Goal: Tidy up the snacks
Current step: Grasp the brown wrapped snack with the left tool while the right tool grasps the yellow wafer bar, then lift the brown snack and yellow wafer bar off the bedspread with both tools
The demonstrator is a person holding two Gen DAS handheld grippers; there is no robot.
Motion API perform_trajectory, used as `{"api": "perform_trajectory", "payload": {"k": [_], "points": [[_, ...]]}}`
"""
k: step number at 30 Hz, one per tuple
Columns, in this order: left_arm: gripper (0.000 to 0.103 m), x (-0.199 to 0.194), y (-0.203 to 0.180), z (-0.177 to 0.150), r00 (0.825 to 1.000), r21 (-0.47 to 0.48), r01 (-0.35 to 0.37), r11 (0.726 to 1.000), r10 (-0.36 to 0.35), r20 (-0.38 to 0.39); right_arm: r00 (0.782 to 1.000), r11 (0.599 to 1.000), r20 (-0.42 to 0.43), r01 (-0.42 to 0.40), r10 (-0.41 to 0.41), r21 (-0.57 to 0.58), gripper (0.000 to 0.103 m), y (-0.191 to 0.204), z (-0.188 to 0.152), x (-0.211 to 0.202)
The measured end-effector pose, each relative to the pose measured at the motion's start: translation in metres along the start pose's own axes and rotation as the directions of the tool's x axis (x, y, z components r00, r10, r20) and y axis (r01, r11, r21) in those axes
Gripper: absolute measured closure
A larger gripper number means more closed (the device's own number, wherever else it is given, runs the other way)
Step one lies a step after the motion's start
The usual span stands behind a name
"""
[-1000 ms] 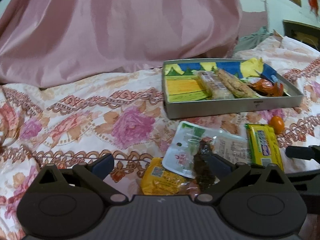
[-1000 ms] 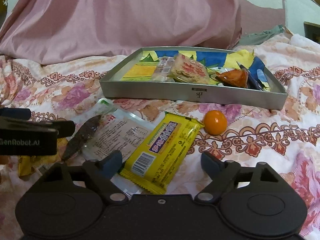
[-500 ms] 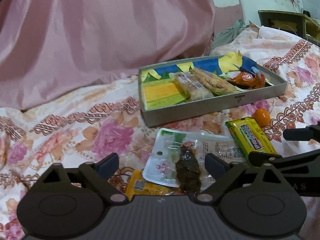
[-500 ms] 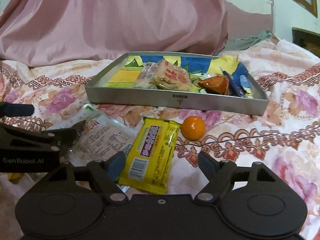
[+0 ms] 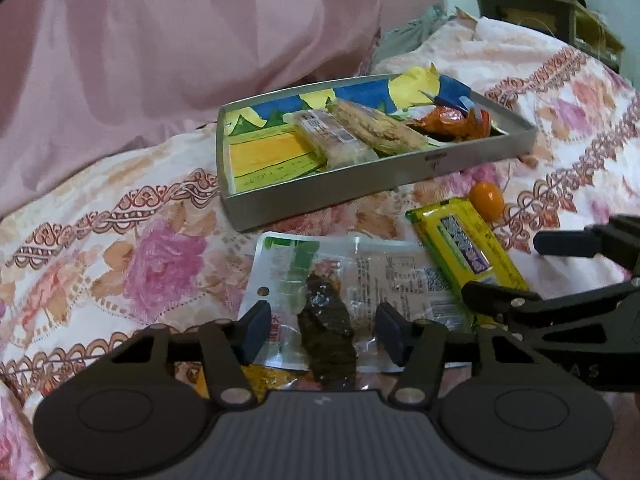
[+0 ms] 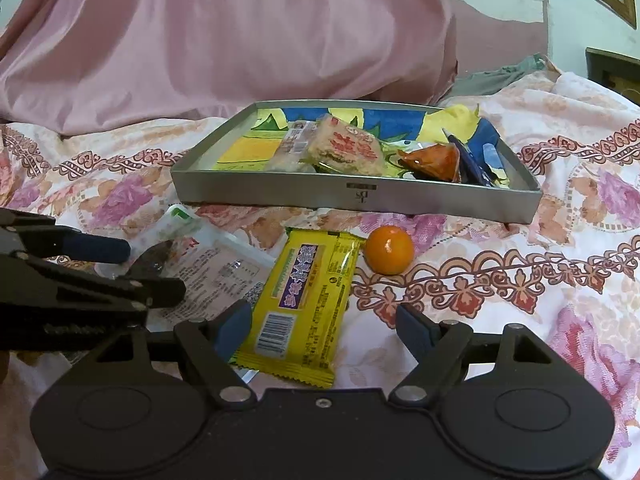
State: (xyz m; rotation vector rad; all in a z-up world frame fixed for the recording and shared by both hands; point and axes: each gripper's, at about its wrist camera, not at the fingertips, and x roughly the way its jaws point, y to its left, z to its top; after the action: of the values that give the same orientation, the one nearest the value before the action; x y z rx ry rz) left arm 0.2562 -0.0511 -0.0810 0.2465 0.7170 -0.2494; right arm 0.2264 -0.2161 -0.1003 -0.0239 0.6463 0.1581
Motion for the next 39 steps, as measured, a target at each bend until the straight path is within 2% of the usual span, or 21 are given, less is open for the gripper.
{"api": "perform_trajectory", "payload": {"k": [2,6,8,11,15,19,24,29,33,35,37,39], "points": [[0.048,-0.001,-0.001,-0.001,1.0,0.024,0.003,1.0,-0.003,-0.004,1.0,1.0,0.002,0.002,-0.002,-0.006,0.022,0.001,0.0,0.0],[0.048,0.0,-0.007,0.001,1.0,0.104,0.017,0.994,-0.015,-0.026,1.0,1.0,-0.001,0.001,-0.001,0.001,0.022,0.001,0.0,0.0],[0.044,0.001,-0.005,0.003,0.999,0.105,0.034,0.994,-0.031,-0.034,1.0,1.0,-0.002,-0.001,0.001,0.005,0.022,0.0,0.0,0.0],[0.044,0.002,-0.003,0.004,0.998,0.103,0.048,0.993,-0.045,-0.036,1.0,1.0,-0.002,0.002,-0.002,0.008,0.022,-0.001,0.0,-0.001],[0.051,0.002,-0.007,0.004,0.999,0.121,0.035,0.992,-0.031,-0.034,1.0,1.0,-0.001,0.002,-0.002,0.005,0.022,-0.001,-0.001,0.0],[0.053,-0.001,-0.001,0.002,0.999,0.066,0.031,0.997,-0.029,-0.023,1.0,1.0,0.004,-0.005,0.005,-0.006,0.023,0.0,0.0,0.0],[0.053,-0.006,0.008,-0.004,1.0,-0.025,-0.005,1.0,0.006,0.006,1.0,0.999,0.012,-0.018,0.019,-0.038,0.023,0.005,-0.001,0.004],[0.053,-0.009,0.025,-0.005,0.999,-0.151,-0.029,0.988,0.034,0.034,0.999,0.998,0.013,-0.033,0.034,-0.062,0.023,0.01,-0.003,0.009],[0.053,-0.01,0.031,-0.005,0.998,-0.183,-0.038,0.982,0.046,0.039,0.999,0.997,0.008,-0.049,0.049,-0.053,0.023,0.012,-0.001,0.014],[0.053,-0.01,0.031,-0.005,0.998,-0.187,-0.04,0.981,0.048,0.039,0.998,0.997,0.002,-0.069,0.069,-0.044,0.028,0.012,0.0,0.015],[0.053,-0.01,0.03,-0.005,0.997,-0.182,-0.047,0.982,0.056,0.044,0.997,0.996,-0.004,-0.079,0.079,-0.04,0.043,0.014,0.002,0.014],[0.053,-0.011,0.028,-0.006,0.997,-0.172,-0.056,0.983,0.066,0.052,0.997,0.996,-0.003,-0.073,0.073,-0.052,0.045,0.017,0.002,0.013]]}}
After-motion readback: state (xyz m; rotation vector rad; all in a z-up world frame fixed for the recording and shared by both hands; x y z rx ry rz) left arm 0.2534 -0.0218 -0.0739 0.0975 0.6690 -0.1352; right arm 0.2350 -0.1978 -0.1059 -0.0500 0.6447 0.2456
